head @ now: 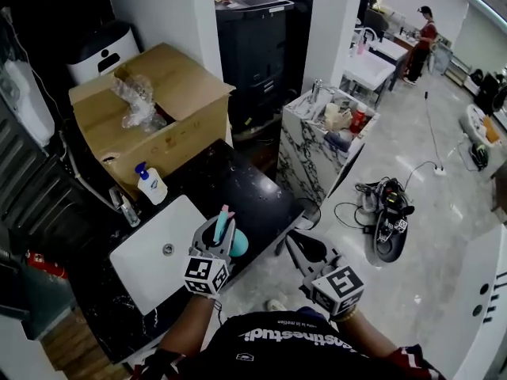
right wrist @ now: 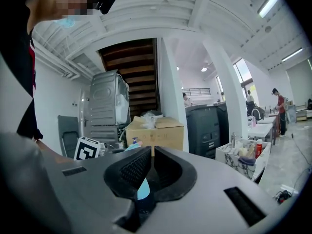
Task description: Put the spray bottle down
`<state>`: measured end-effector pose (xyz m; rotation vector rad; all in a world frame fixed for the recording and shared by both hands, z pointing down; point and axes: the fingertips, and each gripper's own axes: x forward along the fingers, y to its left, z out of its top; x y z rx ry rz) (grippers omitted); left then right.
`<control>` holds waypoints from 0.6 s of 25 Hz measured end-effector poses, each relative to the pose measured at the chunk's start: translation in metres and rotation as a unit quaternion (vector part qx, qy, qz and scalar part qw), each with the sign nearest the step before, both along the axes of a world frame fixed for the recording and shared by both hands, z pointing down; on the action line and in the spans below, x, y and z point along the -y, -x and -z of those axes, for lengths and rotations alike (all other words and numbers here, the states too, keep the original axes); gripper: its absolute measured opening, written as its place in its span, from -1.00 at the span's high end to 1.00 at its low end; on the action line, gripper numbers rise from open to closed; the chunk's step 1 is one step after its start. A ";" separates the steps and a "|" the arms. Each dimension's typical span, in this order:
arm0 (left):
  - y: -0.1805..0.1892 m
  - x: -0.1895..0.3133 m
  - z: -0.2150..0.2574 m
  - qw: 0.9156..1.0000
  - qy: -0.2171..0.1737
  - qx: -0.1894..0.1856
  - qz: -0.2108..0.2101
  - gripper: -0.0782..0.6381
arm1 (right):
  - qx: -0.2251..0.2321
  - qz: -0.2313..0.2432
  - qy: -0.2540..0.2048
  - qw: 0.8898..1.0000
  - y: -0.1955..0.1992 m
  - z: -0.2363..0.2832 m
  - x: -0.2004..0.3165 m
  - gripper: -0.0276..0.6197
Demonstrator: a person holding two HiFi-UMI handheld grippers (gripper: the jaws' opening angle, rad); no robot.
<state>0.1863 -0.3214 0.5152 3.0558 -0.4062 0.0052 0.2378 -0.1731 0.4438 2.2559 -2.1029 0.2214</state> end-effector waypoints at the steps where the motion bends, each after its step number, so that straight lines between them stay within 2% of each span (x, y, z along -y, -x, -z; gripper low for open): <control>1: -0.008 0.001 -0.003 1.000 -0.002 0.001 -0.001 0.50 | 0.001 -0.003 0.001 1.000 -0.003 -0.001 -0.003 0.75; 8: -0.052 0.012 -0.027 1.000 -0.017 0.024 0.004 0.50 | 0.002 -0.011 0.005 1.000 -0.017 0.002 -0.016 0.75; 15: -0.068 0.018 -0.050 0.999 -0.019 0.041 0.016 0.51 | 0.002 -0.018 0.005 1.000 -0.024 -0.001 -0.022 0.75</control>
